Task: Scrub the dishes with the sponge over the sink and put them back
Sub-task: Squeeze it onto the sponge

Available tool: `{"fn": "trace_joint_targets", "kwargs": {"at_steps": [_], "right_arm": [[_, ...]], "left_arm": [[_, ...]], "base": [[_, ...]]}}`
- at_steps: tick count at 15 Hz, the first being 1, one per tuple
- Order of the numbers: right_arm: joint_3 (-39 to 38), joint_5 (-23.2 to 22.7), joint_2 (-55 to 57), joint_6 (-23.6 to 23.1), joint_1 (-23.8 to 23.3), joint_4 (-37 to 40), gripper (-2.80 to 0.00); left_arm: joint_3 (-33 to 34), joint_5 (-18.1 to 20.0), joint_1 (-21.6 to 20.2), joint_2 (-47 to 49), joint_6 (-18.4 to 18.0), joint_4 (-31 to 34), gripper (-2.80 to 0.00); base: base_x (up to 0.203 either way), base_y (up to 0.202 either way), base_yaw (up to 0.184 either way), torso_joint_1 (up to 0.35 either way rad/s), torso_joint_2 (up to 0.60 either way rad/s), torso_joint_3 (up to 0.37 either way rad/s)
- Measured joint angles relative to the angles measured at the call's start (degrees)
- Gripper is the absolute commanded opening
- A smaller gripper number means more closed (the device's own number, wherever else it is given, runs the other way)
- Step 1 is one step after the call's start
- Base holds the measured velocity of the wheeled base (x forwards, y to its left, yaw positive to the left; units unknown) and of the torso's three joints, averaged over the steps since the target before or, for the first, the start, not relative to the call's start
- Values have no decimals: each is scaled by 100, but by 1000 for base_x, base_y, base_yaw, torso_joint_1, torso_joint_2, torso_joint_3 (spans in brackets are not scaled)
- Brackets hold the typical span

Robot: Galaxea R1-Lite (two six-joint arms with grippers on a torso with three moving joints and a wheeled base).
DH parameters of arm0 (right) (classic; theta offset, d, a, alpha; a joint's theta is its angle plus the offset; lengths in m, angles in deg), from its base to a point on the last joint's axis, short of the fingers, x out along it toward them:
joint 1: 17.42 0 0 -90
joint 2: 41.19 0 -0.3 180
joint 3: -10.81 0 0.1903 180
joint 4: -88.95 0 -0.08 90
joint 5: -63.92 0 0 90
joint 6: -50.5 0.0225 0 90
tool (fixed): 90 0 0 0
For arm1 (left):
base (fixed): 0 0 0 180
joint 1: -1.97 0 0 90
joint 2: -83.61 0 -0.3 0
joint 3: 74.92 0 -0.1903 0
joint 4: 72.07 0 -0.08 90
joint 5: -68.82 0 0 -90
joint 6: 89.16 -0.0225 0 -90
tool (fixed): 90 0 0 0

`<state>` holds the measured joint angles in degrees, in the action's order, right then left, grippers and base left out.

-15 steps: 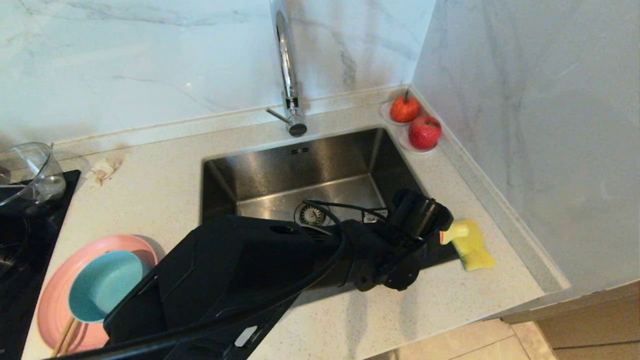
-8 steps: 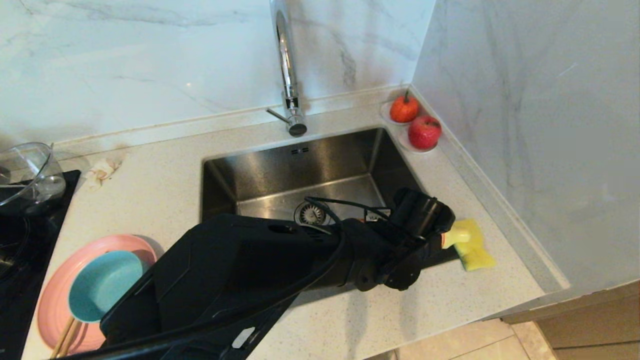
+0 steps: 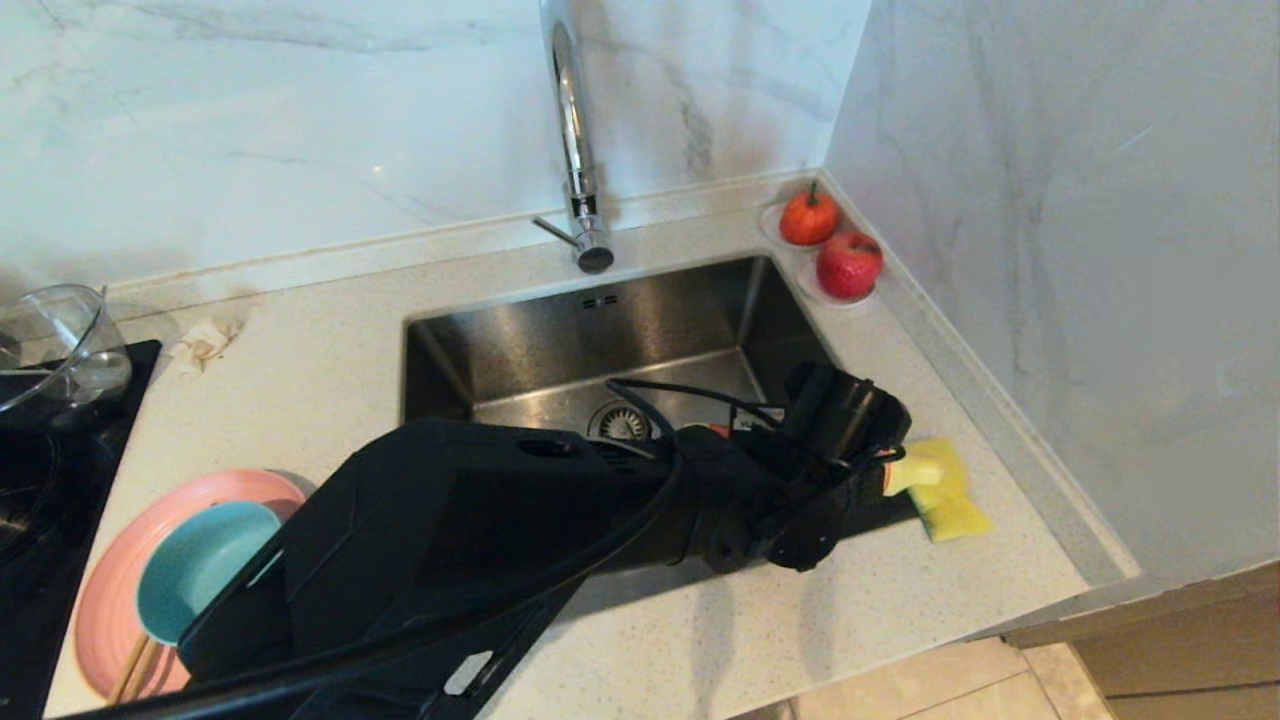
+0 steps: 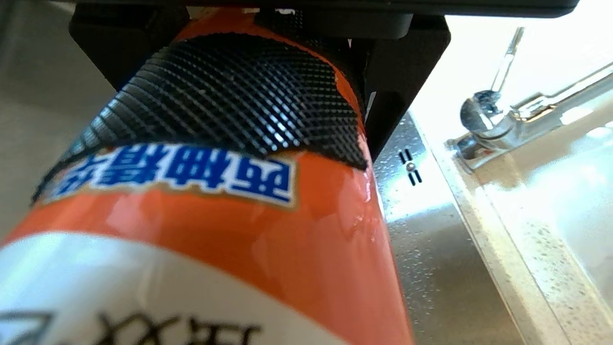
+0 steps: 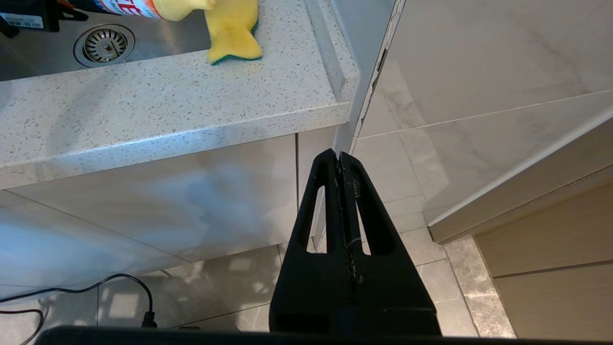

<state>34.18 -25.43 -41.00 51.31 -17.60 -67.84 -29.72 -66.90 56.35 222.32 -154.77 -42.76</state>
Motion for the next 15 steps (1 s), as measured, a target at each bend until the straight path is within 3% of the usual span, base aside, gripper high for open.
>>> {"fn": "trace_joint_targets", "kwargs": {"at_steps": [5,8,15], "right_arm": [[0,-1,-2,-2,0,0,-280],[0,-2,0,-1,0,0,-280],[0,-2,-1,-1,0,0,-280]], "left_arm": [[9,-5,0,-26,-237,9,-280],[9,-5,0,-57,-557,-48,-280],[9,-118,-6,-84,-606,-37,-280]], "base": [[0,0,0,0,0,0],[0,0,0,0,0,0],[0,0,0,0,0,0]]}}
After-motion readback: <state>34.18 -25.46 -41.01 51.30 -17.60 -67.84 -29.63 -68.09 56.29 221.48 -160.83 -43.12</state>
